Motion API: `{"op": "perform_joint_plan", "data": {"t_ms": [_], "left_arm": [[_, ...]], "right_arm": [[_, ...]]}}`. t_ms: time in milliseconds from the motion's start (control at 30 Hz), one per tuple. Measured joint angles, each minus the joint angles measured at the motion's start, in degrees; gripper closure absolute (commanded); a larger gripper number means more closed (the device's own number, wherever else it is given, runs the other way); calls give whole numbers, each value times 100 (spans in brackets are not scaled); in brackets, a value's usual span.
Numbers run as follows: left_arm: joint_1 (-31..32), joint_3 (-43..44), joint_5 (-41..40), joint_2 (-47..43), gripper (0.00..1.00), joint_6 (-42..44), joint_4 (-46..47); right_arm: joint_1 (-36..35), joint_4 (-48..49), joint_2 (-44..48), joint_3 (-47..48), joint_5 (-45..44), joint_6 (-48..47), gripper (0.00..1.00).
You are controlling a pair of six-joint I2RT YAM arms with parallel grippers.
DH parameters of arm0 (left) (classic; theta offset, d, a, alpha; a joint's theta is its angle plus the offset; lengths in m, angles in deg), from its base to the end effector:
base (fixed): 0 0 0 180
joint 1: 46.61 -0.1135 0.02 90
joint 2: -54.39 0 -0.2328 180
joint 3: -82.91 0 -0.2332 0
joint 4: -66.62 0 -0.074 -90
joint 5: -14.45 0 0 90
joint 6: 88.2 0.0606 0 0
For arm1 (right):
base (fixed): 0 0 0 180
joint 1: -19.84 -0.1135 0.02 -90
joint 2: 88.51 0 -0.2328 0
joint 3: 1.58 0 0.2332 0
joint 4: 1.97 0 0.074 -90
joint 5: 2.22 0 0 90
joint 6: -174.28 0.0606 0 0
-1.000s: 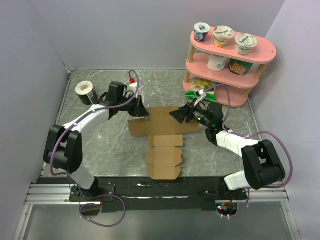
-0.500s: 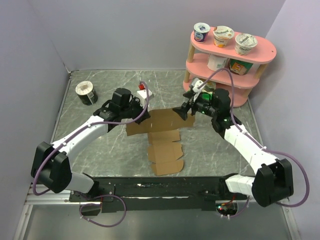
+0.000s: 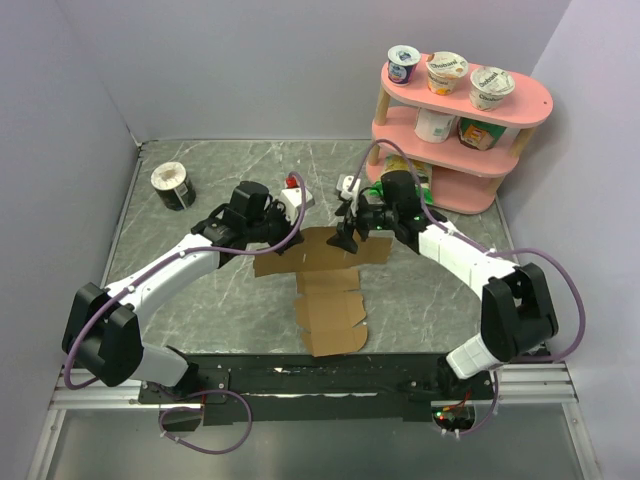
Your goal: Fold the paper box
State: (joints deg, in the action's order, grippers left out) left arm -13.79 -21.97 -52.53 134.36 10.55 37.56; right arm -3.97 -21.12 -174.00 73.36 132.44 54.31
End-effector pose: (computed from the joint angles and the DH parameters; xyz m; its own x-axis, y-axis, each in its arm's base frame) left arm 0.2557 -0.1931 0.2506 -0.3460 0.3898 -0.8534 0.8339 0.5446 -0.0894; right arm 0.2872 0.1733 0.2449 0.0298 -0.3752 -0.9265 -0.9591 0.2503 -0.1322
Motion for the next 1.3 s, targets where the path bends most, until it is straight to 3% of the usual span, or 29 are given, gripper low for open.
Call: {"op": "perform_joint_plan", "data": {"t_ms": [133, 400, 467, 500, 533, 600, 633, 733, 800, 867, 933, 1033, 1300], "left_arm": [[0, 0, 0, 0, 99, 13, -11], [0, 0, -208, 76, 97, -140, -74], [4, 0, -372, 153, 95, -240, -66], [13, 0, -446, 173, 91, -282, -76], [31, 0, -503, 177, 78, -341, -98], [68, -2, -632, 177, 69, -431, -120], [76, -2, -645, 177, 53, -492, -116], [90, -2, -669, 164, 31, -748, -114], [98, -4, -778, 149, 25, -909, -122], [101, -42, -894, 90, 9, -1047, -136], [101, -170, -1073, -79, 1, -1211, -162], [87, -433, -1241, -481, 4, -1453, -240], [-4, -1095, -1650, -1834, 1, -2221, -297]], "right_arm": [[-131, -81, -197, 0, -72, -101, 46], [-765, 723, 22, -673, -1071, -195, 72], [-975, 960, 164, -938, -1379, -216, 74], [-1080, 1134, 229, -1088, -1554, -208, 76], [-1143, 1226, 260, -1169, -1663, -208, 77], [-1259, 1425, 321, -1300, -1912, -205, 80], [-1300, 1508, 348, -1344, -2024, -208, 81], [-1410, 1639, 363, -1392, -2293, -232, 83], [-1467, 1718, 363, -1434, -2437, -254, 88], [-1508, 1716, 361, -1460, -2592, -278, 91], [-1534, 1716, 358, -1469, -2715, -295, 92], [-1543, 1757, 350, -1473, -2861, -295, 94], [-1659, 2107, 260, -1567, -3499, -435, 97]]}}
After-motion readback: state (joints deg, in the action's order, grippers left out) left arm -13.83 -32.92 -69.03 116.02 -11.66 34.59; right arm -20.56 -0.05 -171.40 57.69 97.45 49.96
